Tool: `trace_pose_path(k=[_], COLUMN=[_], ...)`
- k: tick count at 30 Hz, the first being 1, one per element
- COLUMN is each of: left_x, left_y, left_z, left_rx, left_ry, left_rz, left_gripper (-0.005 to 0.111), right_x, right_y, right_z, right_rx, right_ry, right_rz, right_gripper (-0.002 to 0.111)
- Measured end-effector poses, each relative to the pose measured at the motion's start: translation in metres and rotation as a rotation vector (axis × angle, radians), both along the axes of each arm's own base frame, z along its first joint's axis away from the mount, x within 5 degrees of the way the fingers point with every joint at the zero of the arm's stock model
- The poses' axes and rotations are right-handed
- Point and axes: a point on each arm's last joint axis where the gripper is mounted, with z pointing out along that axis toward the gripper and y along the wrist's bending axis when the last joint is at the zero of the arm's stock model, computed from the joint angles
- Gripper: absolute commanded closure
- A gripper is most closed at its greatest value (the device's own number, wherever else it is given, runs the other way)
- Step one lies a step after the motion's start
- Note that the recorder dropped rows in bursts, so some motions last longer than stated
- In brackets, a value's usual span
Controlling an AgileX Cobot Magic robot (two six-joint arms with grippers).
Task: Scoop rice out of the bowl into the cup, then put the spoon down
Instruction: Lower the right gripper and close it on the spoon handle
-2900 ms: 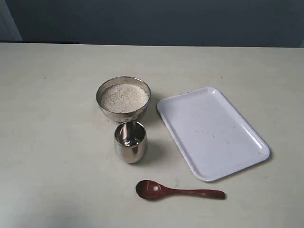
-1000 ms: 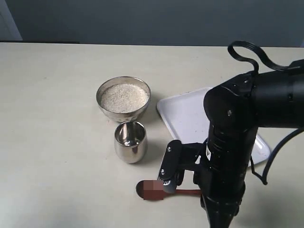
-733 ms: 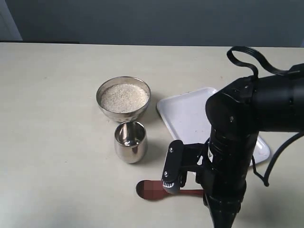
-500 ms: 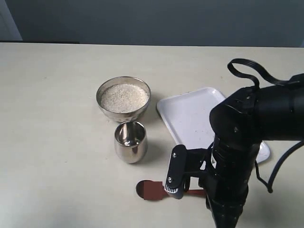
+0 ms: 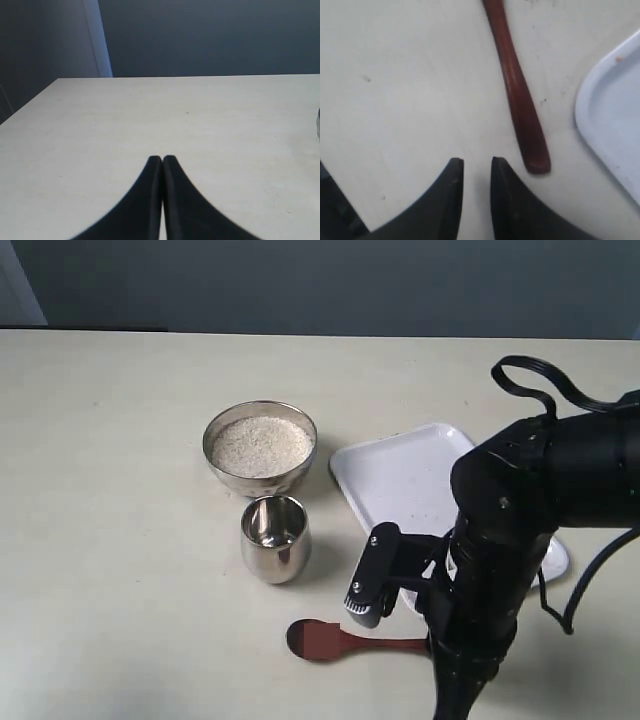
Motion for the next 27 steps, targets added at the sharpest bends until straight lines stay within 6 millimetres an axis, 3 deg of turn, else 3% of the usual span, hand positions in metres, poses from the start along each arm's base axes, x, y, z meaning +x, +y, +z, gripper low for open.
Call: trace_pose_path(k=[9,16,27], left_x=[0.000,0.000,0.000], left_y=[0.000,0.000,0.000], left_z=[0.000,0.000,0.000], left_rx=[0.000,0.000,0.000], left_ry=[0.000,0.000,-0.004], left_rz=[0.000,0.000,0.001], left_gripper=[0.106,0.106,0.106], right_x=[-0.002,-0.008,0.003], right_y=[0.007,0.015,0.015], right_z=[0.001,0.002,0.001], right_rx=[0.084,0.183,0.187], right_ry=[0.024,0.080,-0.047], right_rz=[0.011,0.119,0.206], right_gripper=[0.087,0.087,0.084])
